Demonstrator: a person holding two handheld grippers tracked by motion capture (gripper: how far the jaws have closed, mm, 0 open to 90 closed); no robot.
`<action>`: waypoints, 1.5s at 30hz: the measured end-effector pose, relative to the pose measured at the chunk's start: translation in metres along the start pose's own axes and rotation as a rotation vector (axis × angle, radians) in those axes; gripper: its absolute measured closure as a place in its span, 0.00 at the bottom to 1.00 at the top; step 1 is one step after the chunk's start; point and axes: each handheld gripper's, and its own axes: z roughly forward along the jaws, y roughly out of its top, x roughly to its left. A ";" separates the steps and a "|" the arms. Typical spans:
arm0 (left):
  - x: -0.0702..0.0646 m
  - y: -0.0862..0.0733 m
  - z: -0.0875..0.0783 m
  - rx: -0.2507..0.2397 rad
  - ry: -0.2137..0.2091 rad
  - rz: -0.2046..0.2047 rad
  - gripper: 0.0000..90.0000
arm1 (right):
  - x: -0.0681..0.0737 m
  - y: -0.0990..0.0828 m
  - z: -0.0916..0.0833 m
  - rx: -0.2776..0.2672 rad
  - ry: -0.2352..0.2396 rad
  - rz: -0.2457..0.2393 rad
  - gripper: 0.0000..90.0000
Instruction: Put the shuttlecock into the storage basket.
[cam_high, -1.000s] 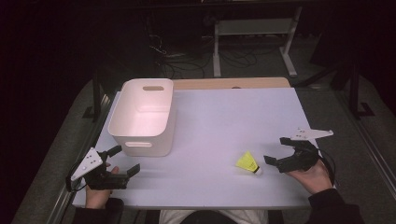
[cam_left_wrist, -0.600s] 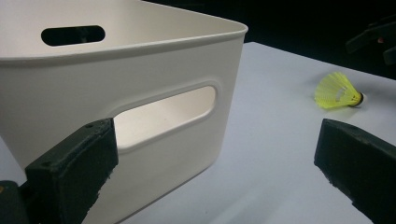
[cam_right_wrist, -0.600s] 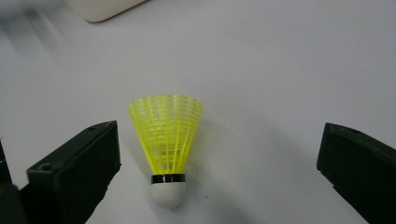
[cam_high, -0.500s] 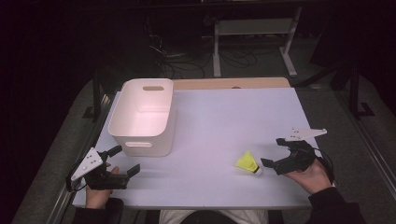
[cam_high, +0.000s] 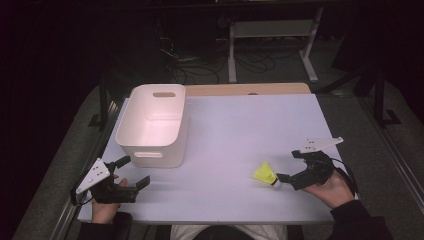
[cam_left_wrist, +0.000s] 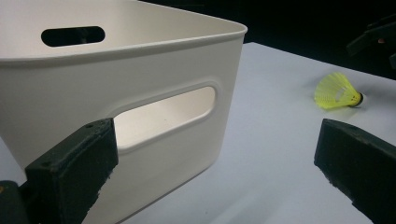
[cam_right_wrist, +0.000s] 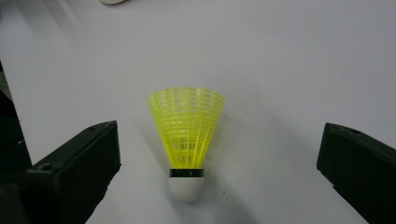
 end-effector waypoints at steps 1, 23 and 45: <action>0.000 0.000 0.000 0.001 -0.001 0.001 0.00 | 0.001 0.000 0.000 0.000 0.002 -0.006 0.00; 0.000 0.000 0.000 0.002 -0.003 0.001 0.00 | 0.015 0.001 0.009 0.084 0.046 -0.058 0.00; 0.000 0.000 0.000 0.004 -0.005 0.003 0.00 | 0.016 -0.007 0.028 0.185 0.059 -0.061 0.00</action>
